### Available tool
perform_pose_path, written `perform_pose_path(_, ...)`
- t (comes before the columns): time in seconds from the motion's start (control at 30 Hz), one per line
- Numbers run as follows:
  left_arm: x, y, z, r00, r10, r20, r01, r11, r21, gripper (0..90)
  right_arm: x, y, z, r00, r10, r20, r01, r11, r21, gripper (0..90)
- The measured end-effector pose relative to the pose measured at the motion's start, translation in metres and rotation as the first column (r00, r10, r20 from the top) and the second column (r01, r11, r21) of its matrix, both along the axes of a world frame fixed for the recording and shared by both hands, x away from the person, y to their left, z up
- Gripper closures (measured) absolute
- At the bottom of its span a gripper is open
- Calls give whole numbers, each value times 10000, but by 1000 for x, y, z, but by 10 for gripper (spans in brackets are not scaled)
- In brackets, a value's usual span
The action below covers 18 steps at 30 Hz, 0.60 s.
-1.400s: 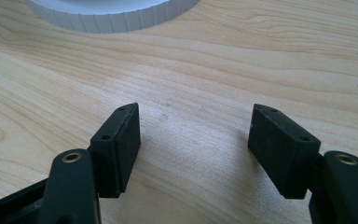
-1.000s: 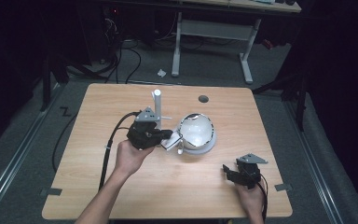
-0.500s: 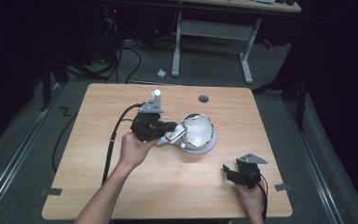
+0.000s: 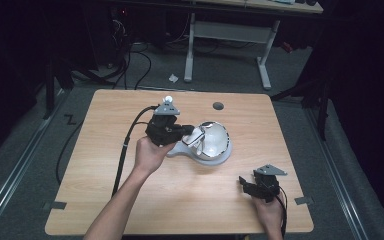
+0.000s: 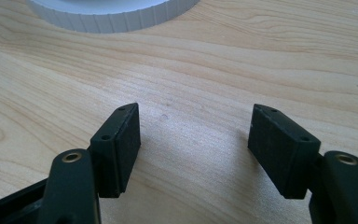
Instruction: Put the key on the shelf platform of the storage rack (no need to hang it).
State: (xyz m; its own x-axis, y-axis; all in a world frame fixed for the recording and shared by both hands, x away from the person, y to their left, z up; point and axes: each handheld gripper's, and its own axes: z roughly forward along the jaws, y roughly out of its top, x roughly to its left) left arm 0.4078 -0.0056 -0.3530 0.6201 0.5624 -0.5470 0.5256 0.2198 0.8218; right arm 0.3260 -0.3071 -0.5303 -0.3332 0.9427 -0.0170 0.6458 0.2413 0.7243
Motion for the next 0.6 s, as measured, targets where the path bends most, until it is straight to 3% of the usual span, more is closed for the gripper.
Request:
perform_pose_path(0.37,7,-14,1,10000,38,89,-39,10000,40,898,0,0,0,10000,15,13,-15,10000,-13,345)
perform_pose_path(0.6,13,-21,-7,9999,141,68,-142,9997,204,898,0,0,0,10000,18,10,-18,10000,-7,345)
